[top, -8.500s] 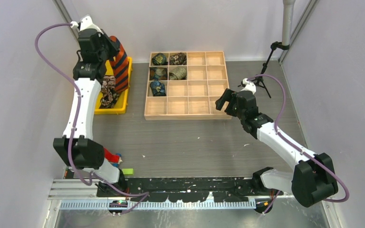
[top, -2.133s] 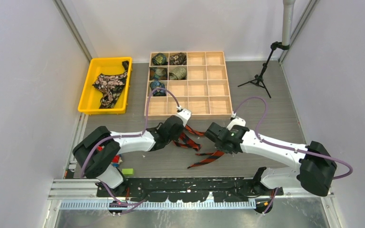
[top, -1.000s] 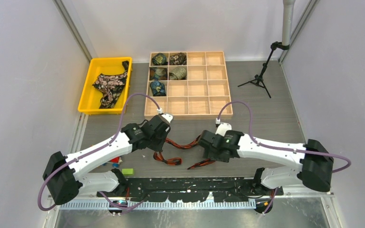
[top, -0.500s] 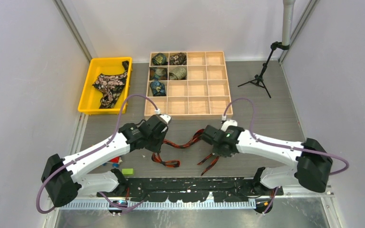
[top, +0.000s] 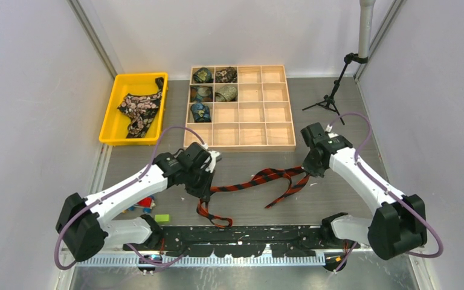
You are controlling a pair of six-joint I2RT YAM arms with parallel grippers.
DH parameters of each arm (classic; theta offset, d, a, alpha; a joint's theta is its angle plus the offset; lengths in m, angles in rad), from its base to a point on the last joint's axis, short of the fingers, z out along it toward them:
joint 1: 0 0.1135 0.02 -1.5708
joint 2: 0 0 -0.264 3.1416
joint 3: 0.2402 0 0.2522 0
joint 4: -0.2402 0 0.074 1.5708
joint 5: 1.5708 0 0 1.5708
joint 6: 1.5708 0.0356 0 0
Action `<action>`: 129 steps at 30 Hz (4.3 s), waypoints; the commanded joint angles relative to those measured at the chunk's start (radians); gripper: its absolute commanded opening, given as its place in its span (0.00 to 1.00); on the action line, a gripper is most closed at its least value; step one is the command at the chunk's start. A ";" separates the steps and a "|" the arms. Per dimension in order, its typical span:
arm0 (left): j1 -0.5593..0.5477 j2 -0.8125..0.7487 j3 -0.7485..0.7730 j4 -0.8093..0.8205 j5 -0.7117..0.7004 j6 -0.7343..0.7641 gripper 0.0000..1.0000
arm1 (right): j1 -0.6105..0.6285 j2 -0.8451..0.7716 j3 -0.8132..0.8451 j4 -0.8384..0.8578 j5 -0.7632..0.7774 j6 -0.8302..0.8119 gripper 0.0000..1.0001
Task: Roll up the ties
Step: Flatten out the tie at the center of the board.
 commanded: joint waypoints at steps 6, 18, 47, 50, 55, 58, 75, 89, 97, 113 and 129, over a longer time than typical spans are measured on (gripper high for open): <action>0.097 0.162 0.018 0.005 0.345 0.057 0.00 | -0.190 0.179 0.132 0.094 -0.145 -0.190 0.57; 0.227 0.301 0.006 0.101 0.533 0.020 0.07 | -0.115 0.133 0.376 -0.046 -0.242 -0.250 0.68; 0.275 -0.122 0.052 0.004 0.100 0.054 0.68 | 0.090 0.328 0.193 0.099 -0.048 -0.192 0.28; 0.275 -0.148 0.026 0.033 0.105 0.055 0.68 | 0.049 0.379 0.221 0.109 -0.073 -0.231 0.24; 0.275 -0.150 0.003 0.063 0.114 0.065 0.68 | -0.006 0.468 0.287 0.118 -0.129 -0.293 0.20; 0.275 -0.141 -0.002 0.072 0.126 0.071 0.68 | -0.049 0.533 0.333 0.107 -0.185 -0.329 0.20; 0.167 -0.015 0.029 0.223 0.253 -0.042 0.59 | -0.187 0.776 0.554 0.009 -0.451 -0.461 0.22; -0.007 0.395 0.262 0.381 0.147 -0.121 0.47 | -0.129 0.481 0.557 -0.123 -0.253 -0.405 0.56; -0.007 0.577 0.329 0.415 0.134 -0.096 0.44 | 0.133 0.297 0.296 -0.027 -0.121 -0.159 0.49; 0.048 0.654 0.247 0.420 0.086 -0.032 0.41 | 0.136 0.348 0.184 -0.041 0.029 -0.119 0.29; 0.058 0.644 0.178 0.424 0.108 -0.020 0.38 | -0.086 0.412 0.270 -0.150 0.221 -0.203 0.30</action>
